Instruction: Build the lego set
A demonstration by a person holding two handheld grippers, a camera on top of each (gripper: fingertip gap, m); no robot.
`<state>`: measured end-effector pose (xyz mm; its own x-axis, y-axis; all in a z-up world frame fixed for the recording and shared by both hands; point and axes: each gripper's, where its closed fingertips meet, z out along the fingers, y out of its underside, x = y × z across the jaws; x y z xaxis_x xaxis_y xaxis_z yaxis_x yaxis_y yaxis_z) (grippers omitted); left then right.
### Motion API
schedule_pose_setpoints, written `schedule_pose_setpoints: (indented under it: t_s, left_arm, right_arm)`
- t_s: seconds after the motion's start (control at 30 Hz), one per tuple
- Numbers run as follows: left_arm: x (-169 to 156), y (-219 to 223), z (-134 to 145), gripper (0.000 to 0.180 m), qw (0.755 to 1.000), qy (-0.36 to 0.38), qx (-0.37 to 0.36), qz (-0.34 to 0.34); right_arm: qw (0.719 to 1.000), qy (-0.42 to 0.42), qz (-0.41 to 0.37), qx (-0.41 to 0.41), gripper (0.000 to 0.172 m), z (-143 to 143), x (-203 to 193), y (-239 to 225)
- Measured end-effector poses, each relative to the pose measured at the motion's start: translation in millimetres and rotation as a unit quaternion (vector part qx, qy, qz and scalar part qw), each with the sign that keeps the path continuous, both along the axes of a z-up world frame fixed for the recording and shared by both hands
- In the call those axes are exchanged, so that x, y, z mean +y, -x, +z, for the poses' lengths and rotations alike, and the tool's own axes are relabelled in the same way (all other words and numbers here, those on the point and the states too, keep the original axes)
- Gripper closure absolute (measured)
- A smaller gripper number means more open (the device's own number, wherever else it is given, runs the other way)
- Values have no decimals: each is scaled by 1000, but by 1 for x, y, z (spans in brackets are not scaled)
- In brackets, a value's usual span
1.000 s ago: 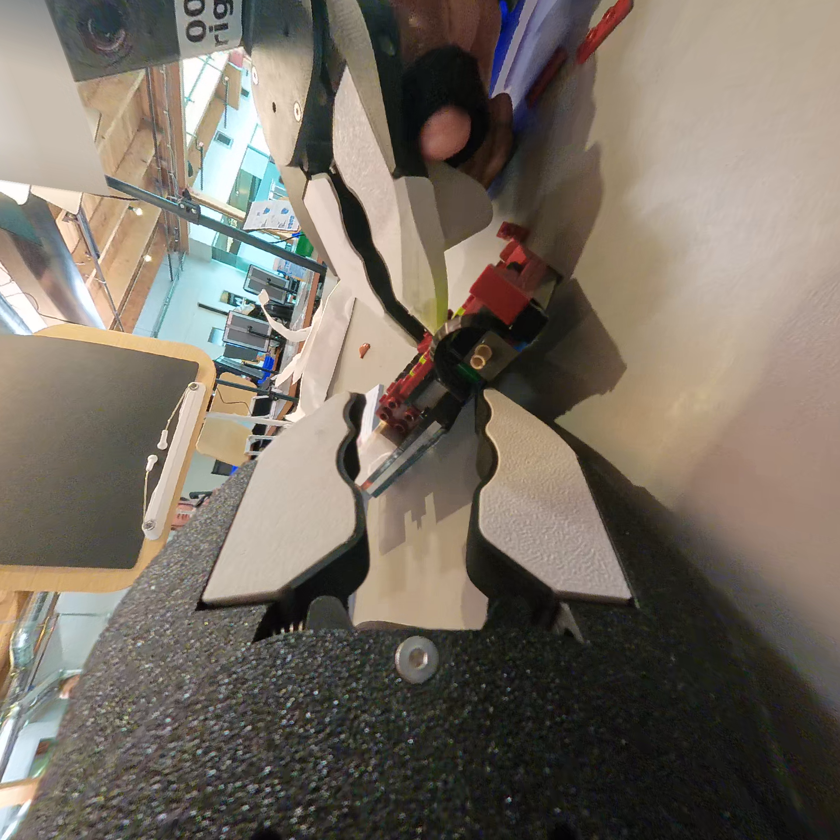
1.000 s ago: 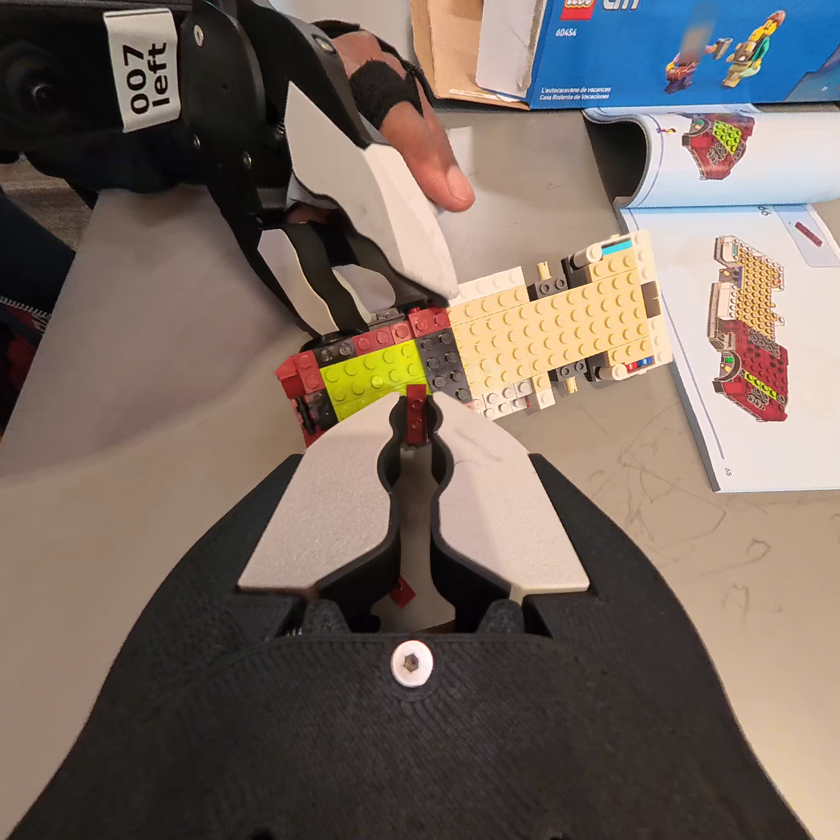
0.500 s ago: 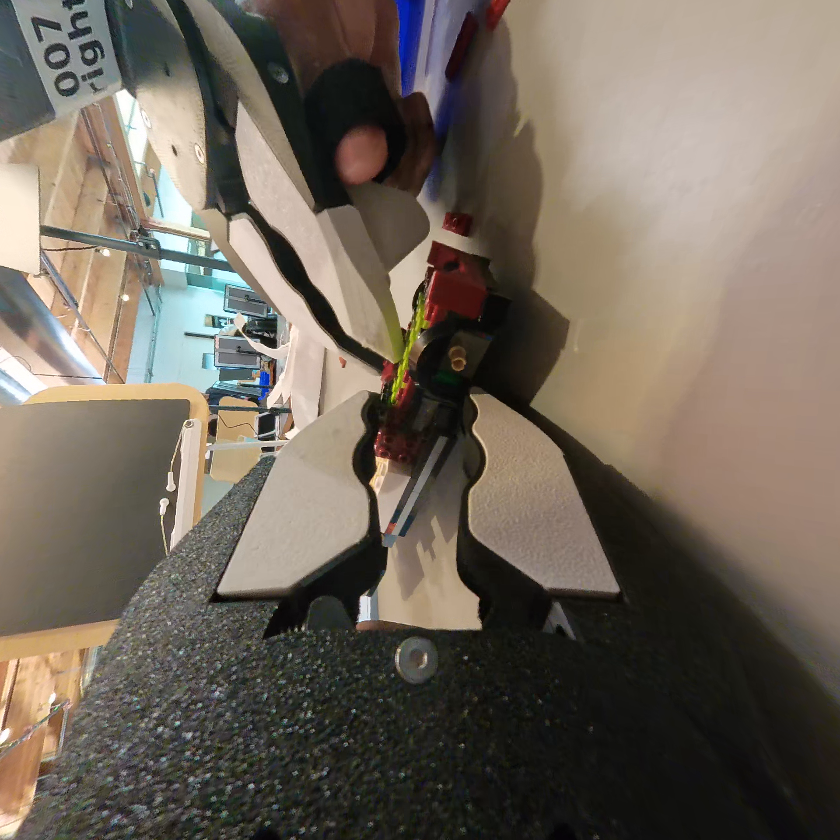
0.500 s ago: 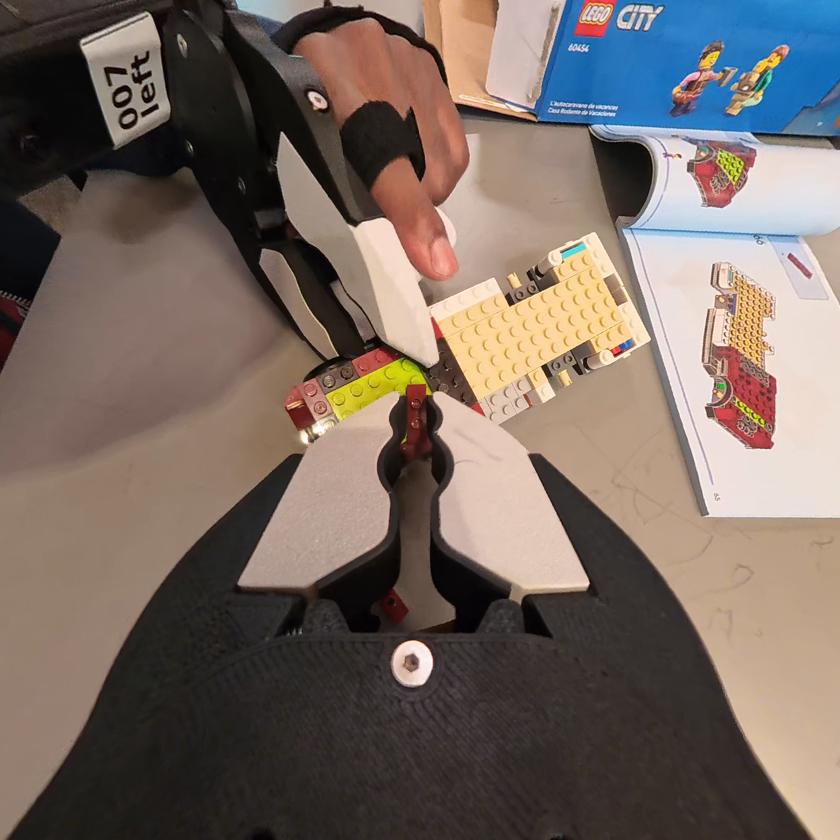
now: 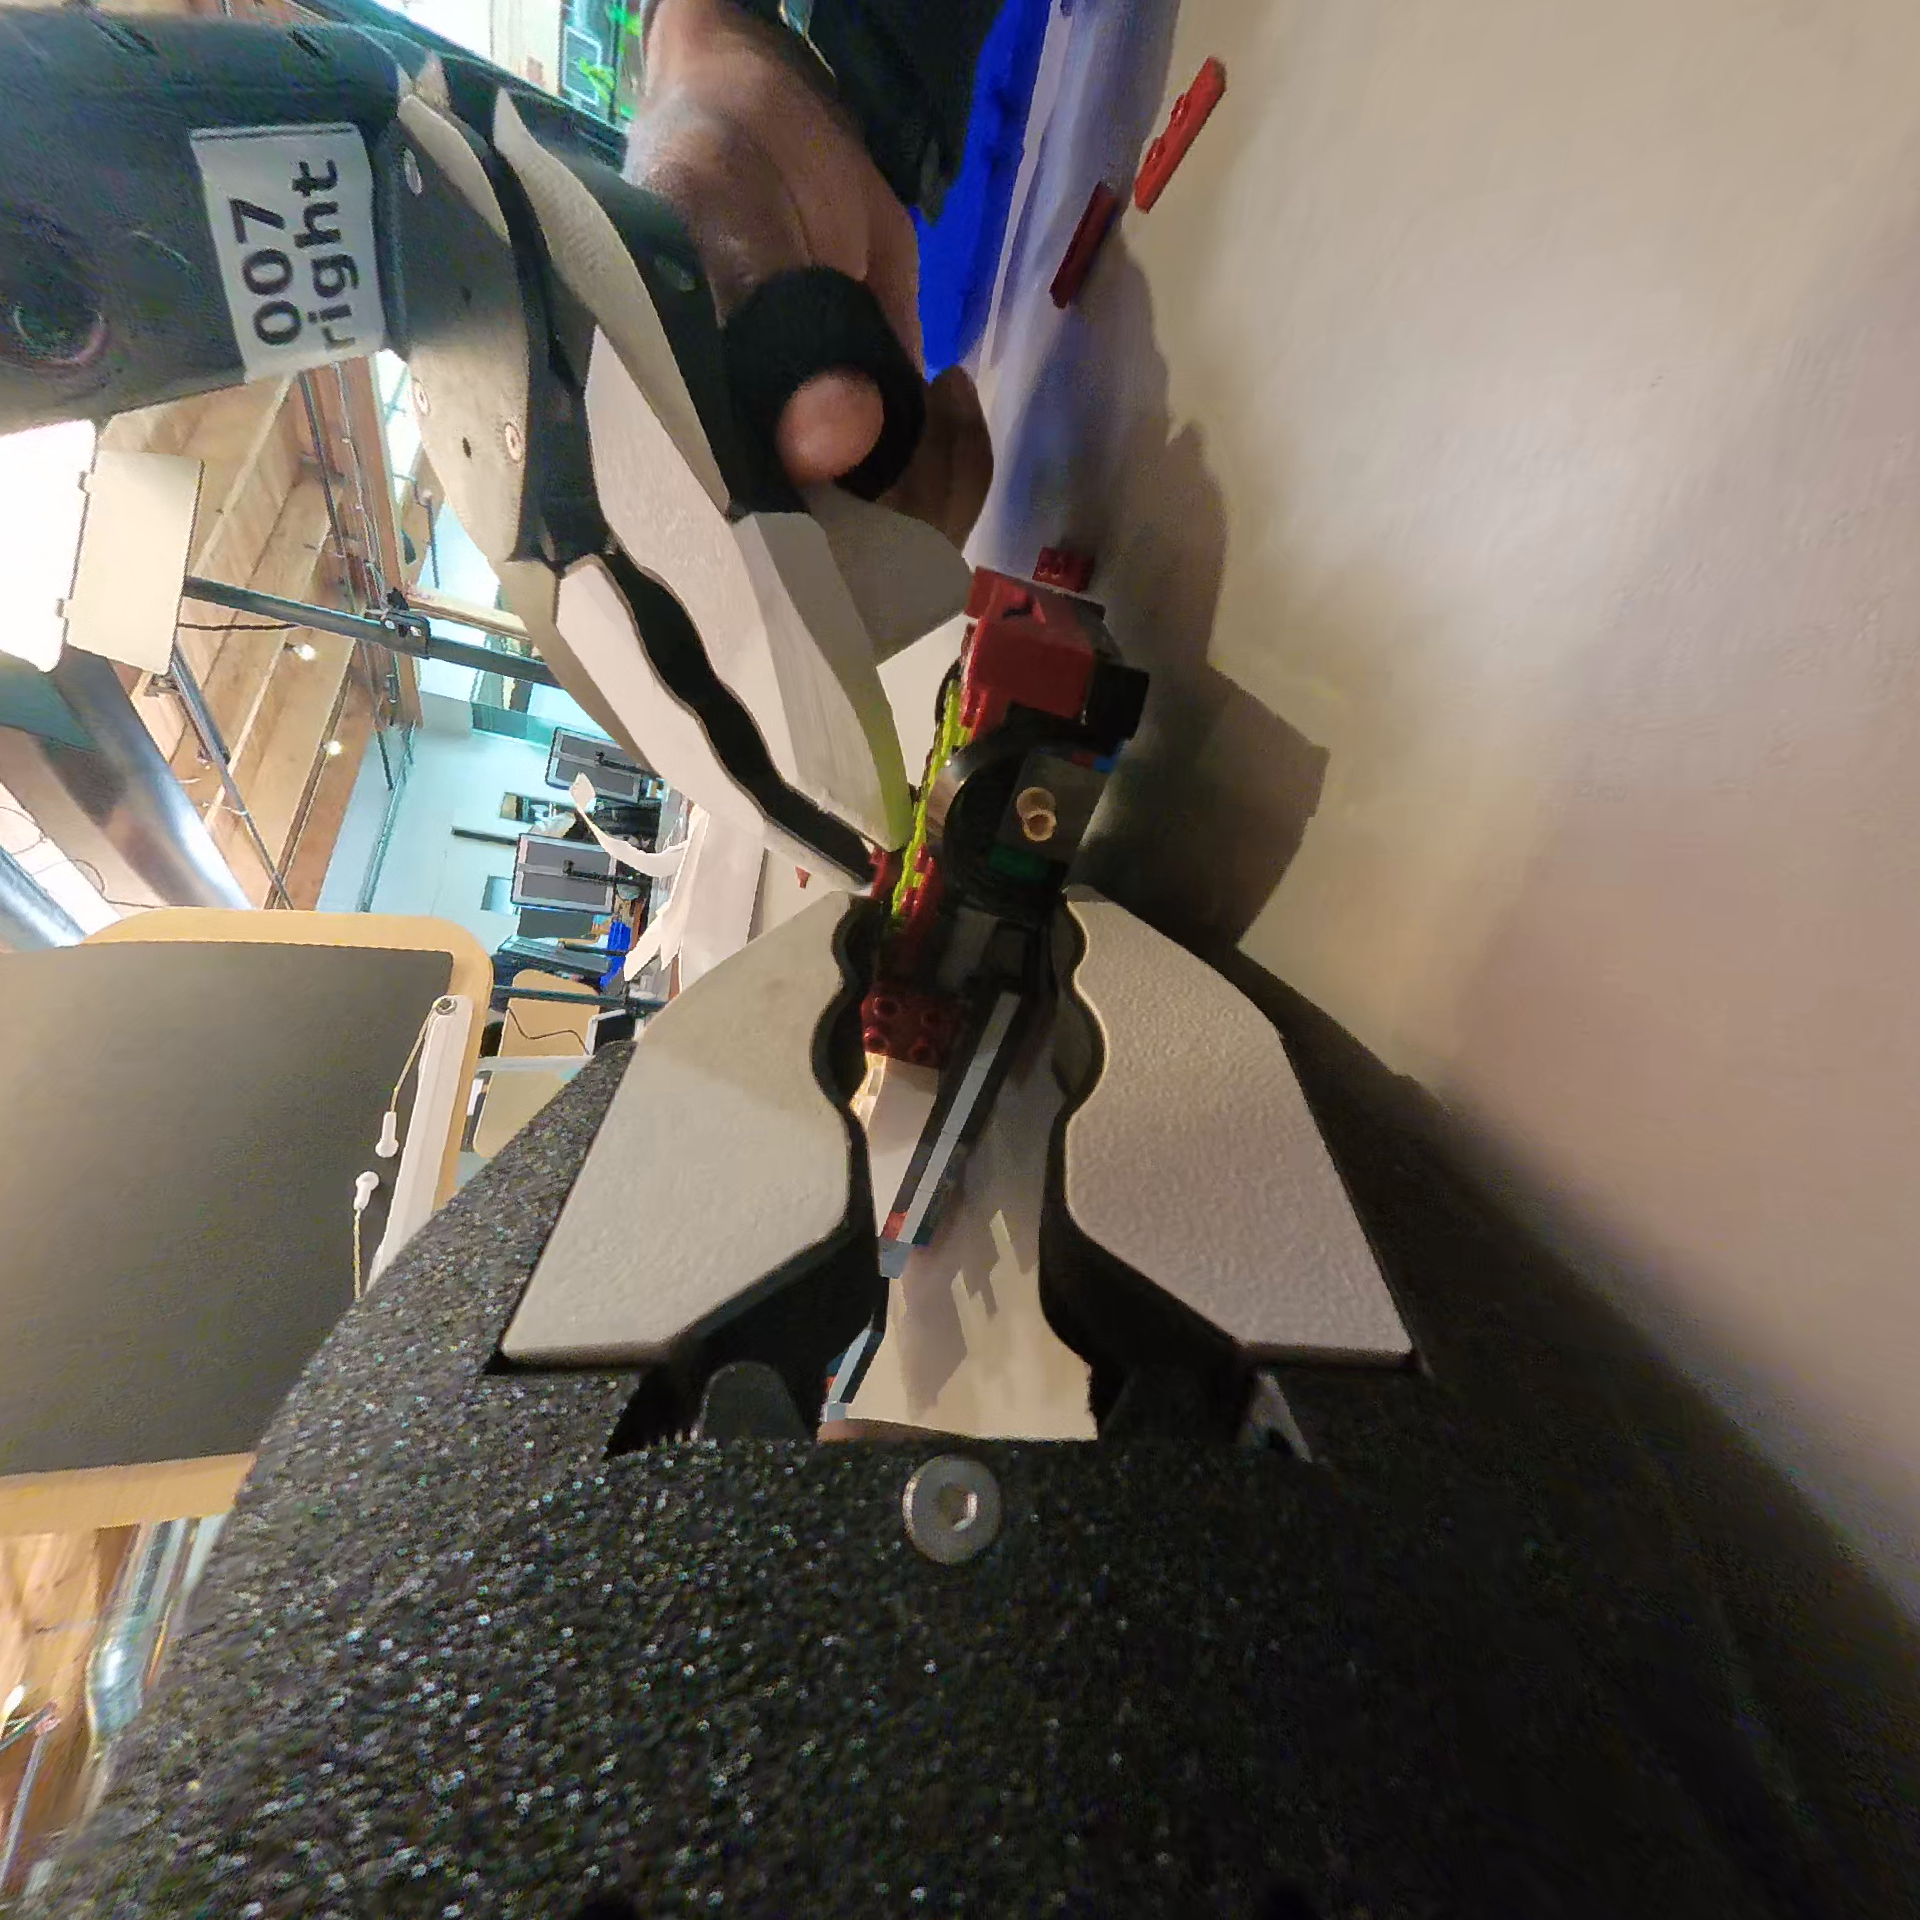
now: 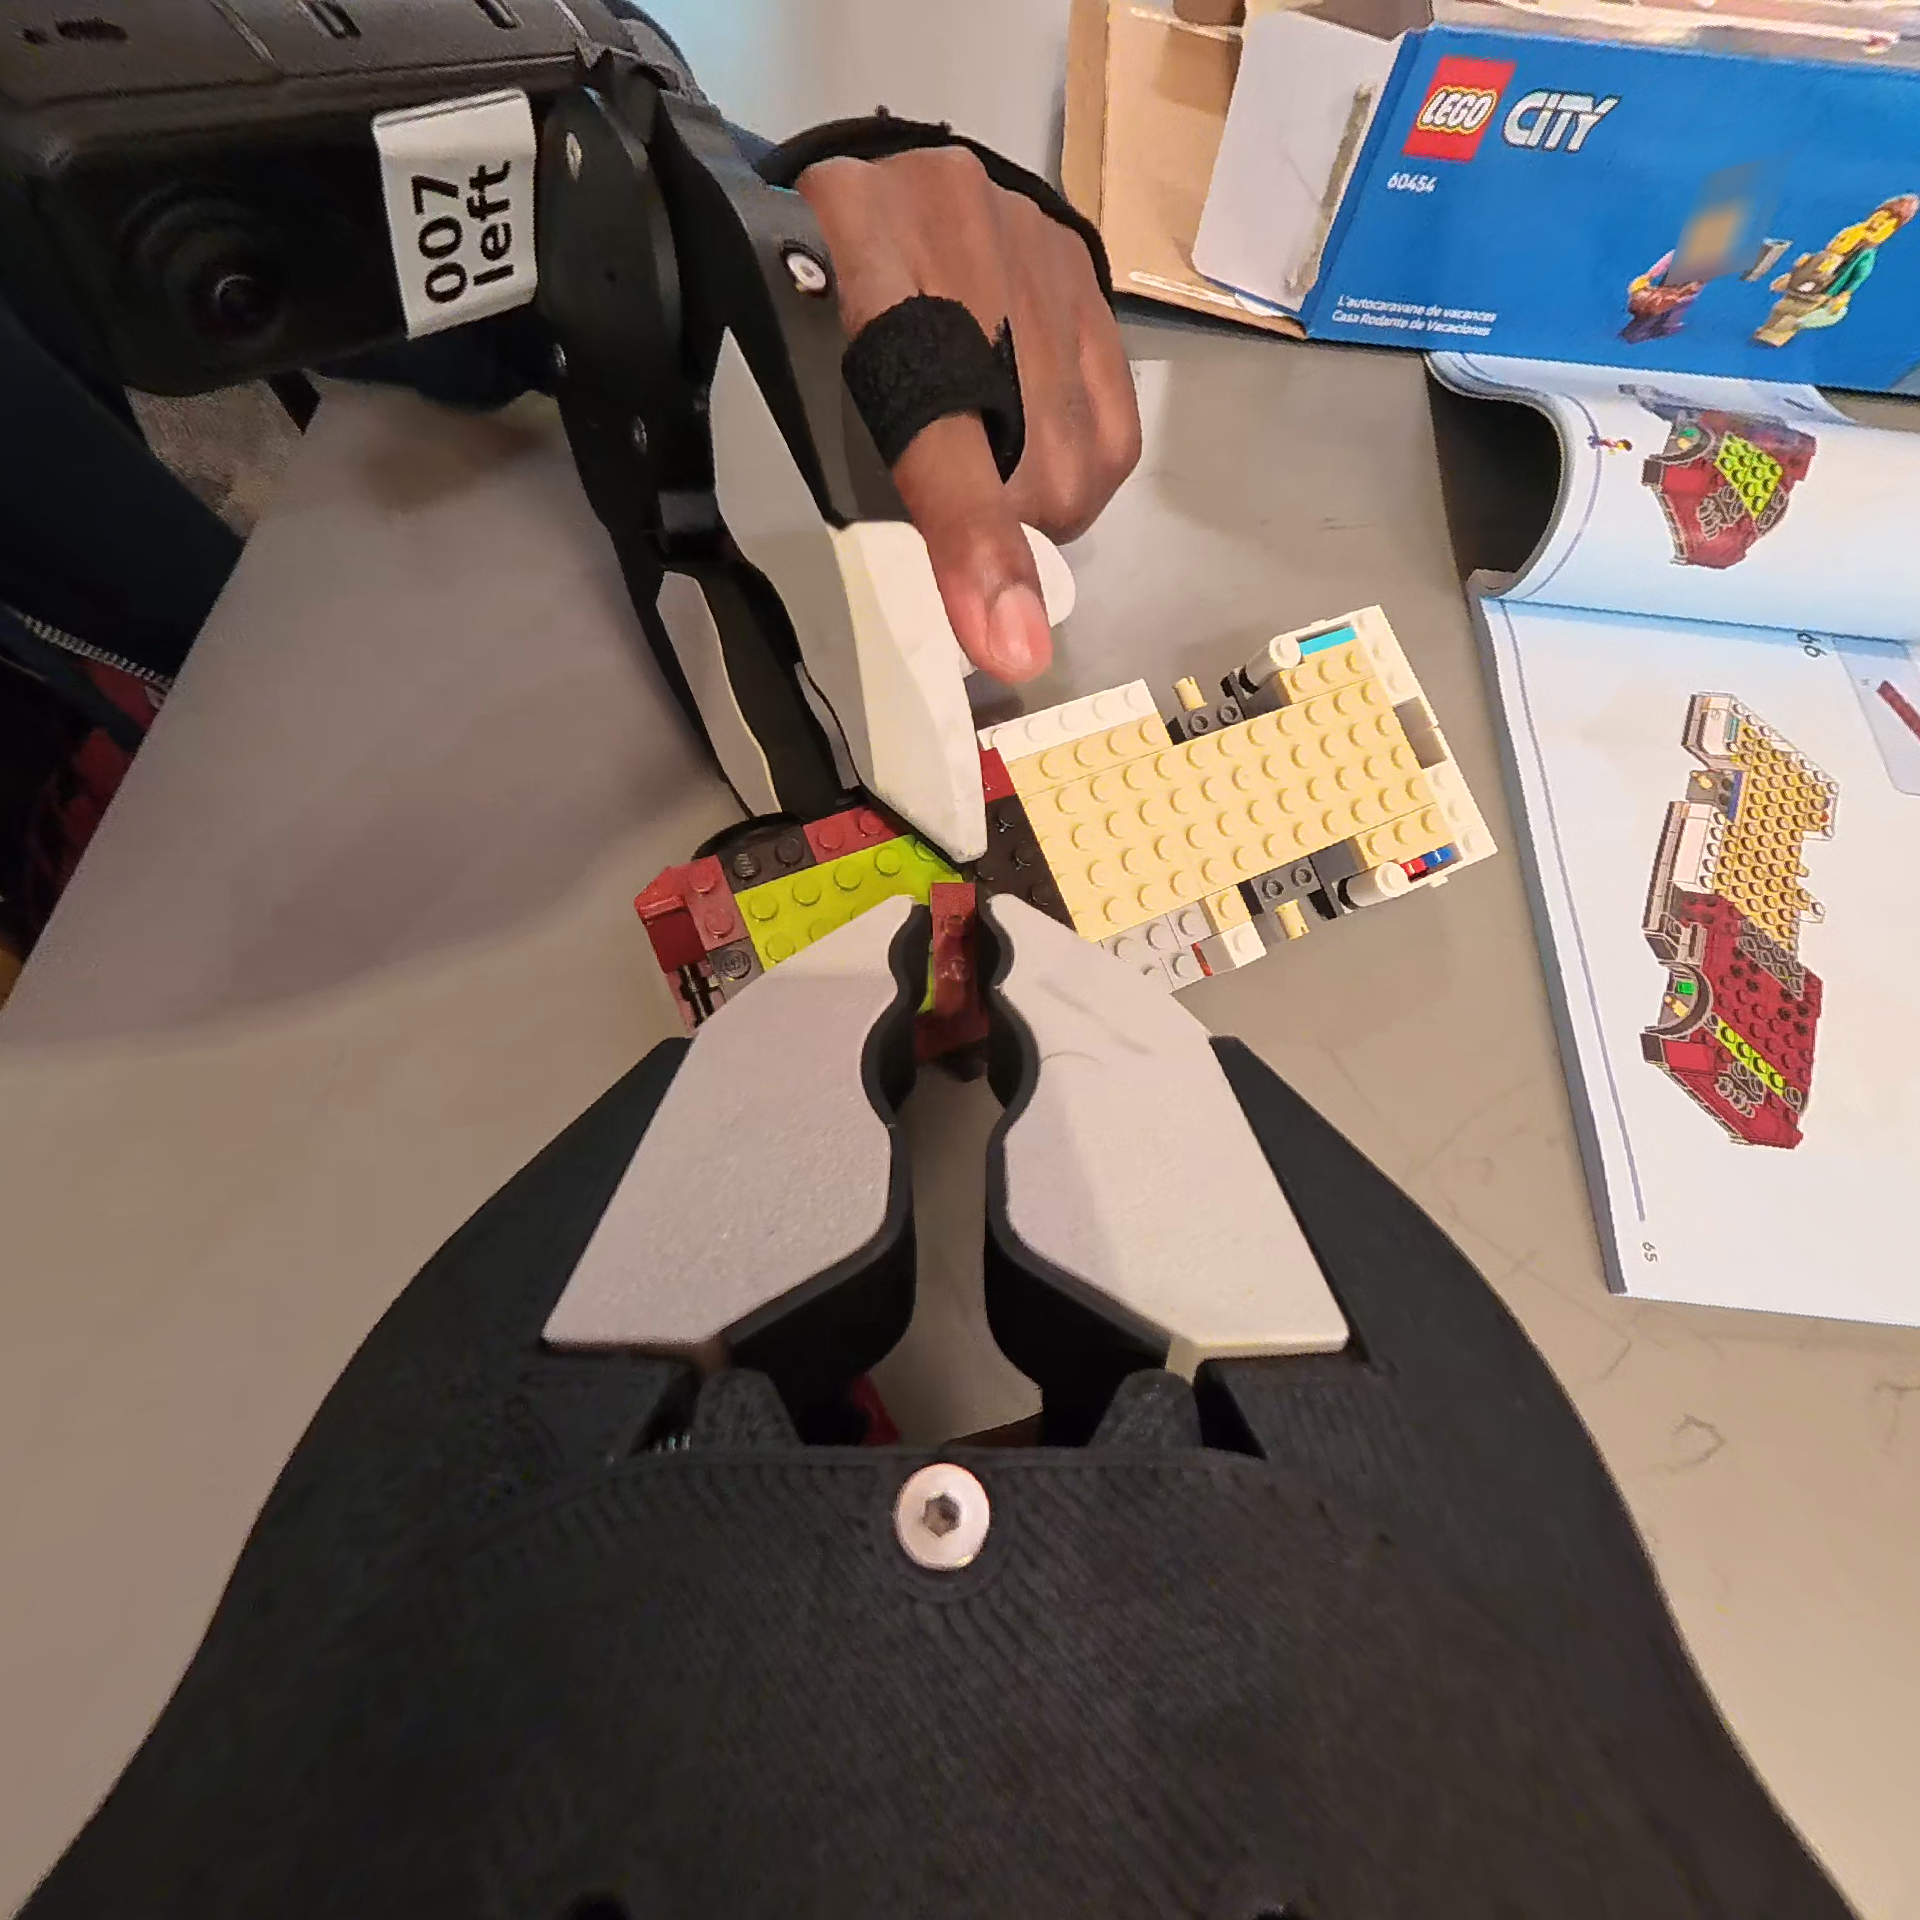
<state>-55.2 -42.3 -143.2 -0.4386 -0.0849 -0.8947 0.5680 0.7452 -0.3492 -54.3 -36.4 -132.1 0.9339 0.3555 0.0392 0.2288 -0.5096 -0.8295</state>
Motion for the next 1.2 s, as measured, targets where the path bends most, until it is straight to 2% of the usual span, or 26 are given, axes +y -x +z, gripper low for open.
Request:
schedule_pose_setpoints:
  t_s: [0.57, 0.83, 1.2]
  left_arm:
    - [1, 0, 1, 148, 1000, 23, 15, -1]
    - [2, 0, 1, 147, 999, 28, 16, 3]
    - [2, 0, 2, 147, 999, 28, 17, 4]
  right_arm:
    - [998, -54, -33, 2, 151, 14, -7, -11]
    - [996, -19, -70, -47, 144, 2, -24, -23]
    - [997, 22, -64, 31, 142, -7, -28, -21]
